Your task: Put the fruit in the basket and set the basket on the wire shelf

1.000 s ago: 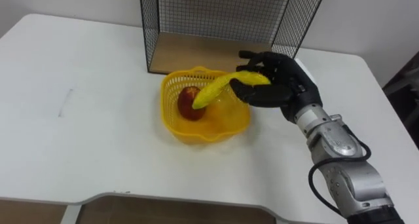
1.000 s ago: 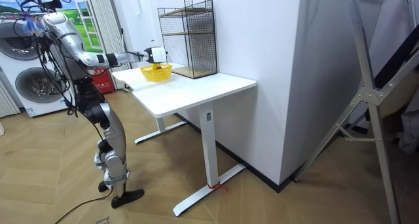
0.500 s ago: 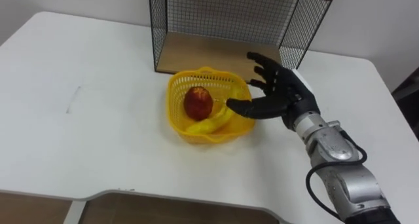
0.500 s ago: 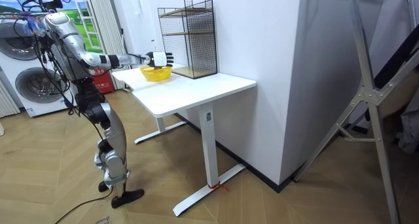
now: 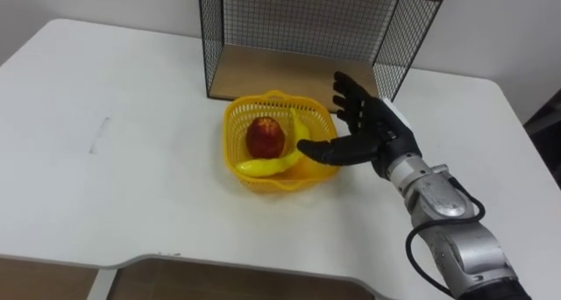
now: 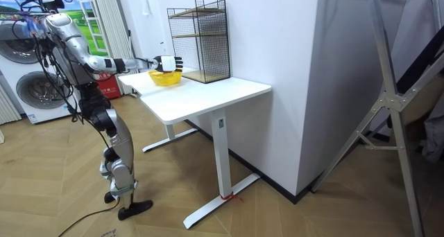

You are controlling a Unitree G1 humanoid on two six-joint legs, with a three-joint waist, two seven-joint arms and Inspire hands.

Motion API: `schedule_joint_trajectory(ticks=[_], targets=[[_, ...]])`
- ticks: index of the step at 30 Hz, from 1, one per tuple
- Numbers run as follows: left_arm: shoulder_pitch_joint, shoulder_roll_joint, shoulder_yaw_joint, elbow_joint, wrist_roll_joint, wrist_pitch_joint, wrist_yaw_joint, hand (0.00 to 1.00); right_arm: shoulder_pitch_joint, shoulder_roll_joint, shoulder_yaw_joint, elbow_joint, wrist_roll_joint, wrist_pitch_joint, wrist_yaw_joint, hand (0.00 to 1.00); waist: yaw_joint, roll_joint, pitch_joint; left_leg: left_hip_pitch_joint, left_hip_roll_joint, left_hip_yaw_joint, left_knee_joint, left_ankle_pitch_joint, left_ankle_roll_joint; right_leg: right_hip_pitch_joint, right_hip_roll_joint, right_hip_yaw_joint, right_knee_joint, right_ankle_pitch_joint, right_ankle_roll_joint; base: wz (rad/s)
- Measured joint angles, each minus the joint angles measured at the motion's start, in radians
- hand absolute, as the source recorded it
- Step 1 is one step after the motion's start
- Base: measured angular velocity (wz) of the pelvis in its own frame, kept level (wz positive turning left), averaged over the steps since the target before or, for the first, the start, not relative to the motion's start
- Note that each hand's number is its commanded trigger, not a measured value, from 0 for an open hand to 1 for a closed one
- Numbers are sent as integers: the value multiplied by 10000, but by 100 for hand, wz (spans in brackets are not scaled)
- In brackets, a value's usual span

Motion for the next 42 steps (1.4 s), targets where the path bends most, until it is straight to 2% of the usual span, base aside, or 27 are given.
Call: schedule_joint_trajectory(ticks=[11, 15, 21, 23, 27, 30, 33, 35, 36, 38, 40, 42], targets=[[0, 0, 0, -1, -23, -8, -20, 0, -1, 0, -5, 1, 108, 0, -25, 0, -15, 13, -4, 31, -9, -8, 20, 1, 1, 39, -6, 1, 1, 2, -4, 0], [17, 4, 15, -1, -343, -52, -9, 0, -1, 0, -33, -1, 187, 0, -46, 0, -22, 23, -4, 59, -7, -14, 41, 1, 1, 72, -6, 0, -3, 2, -4, 0], [206, -62, 467, -1, -775, -94, 33, 0, 27, -26, -516, -279, 595, -2, -321, 0, -82, 159, -20, 53, -10, -30, 79, 0, 1, 95, -17, -16, -2, 2, -4, 0], [359, -174, 915, -6, -979, -70, 40, 0, 269, -18, -734, -439, 778, -25, -448, 0, -111, 264, -92, 100, -16, -38, 21, 0, 1, 125, -17, -23, -5, 2, -4, 0], [533, -183, 1536, -1, -1700, -89, 154, 0, 838, -43, -937, -381, 1194, -24, -800, 0, -135, 332, -87, 167, -22, -21, 8, 2, 2, 174, -28, -11, -9, 0, -2, 0], [568, -162, 1856, 117, -2809, -129, 816, 0, 1267, -58, -1136, -365, 1850, -24, -1099, 0, -258, 374, -72, 159, -51, -15, 2, 13, 15, 164, -57, 0, -15, -1, 0, 0], [504, -146, 2665, 9, -3809, -340, 1500, 0, 1643, -61, -1435, -361, 2216, -24, -1527, 0, -314, 400, -60, 161, -67, -26, 14, 14, 20, 177, -94, 3, -30, -4, 7, 0], [576, -161, 3543, -1009, -4835, -382, 2422, 0, 1849, -73, -1802, -391, 2146, -24, -1759, 0, -307, 430, -52, 137, -71, -29, 0, 19, 27, 145, -84, 46, -19, -5, 8, 0], [586, -164, 3725, -1305, -5107, -450, 2694, 0, 1882, -75, -1906, -401, 2172, -24, -1835, 0, -288, 451, -54, 142, -71, -22, -8, 20, 29, 134, -87, 48, -8, -5, 8, -3], [494, -168, 4378, -2208, -6300, -773, 3784, 0, 1993, -71, -2291, -431, 2238, -30, -2120, 0, -261, 579, -74, 213, -85, -47, -65, 36, 49, 198, -96, -16, -18, -10, 17, 0], [474, -180, 4741, -3183, -7198, -904, 4669, 0, 2227, -74, -2511, -435, 2187, -50, -2348, 0, -231, 639, -120, 243, -99, -126, -81, 38, 51, 239, -105, -54, -15, -23, 38, 6], [420, -194, 5113, -4264, -7483, -1026, 5343, 0, 2522, -60, -2721, -559, 2114, -50, -2445, 0, -115, 685, -128, 238, -99, -93, -74, 39, 53, 178, -96, 4, 2, -24, 40, -5]])
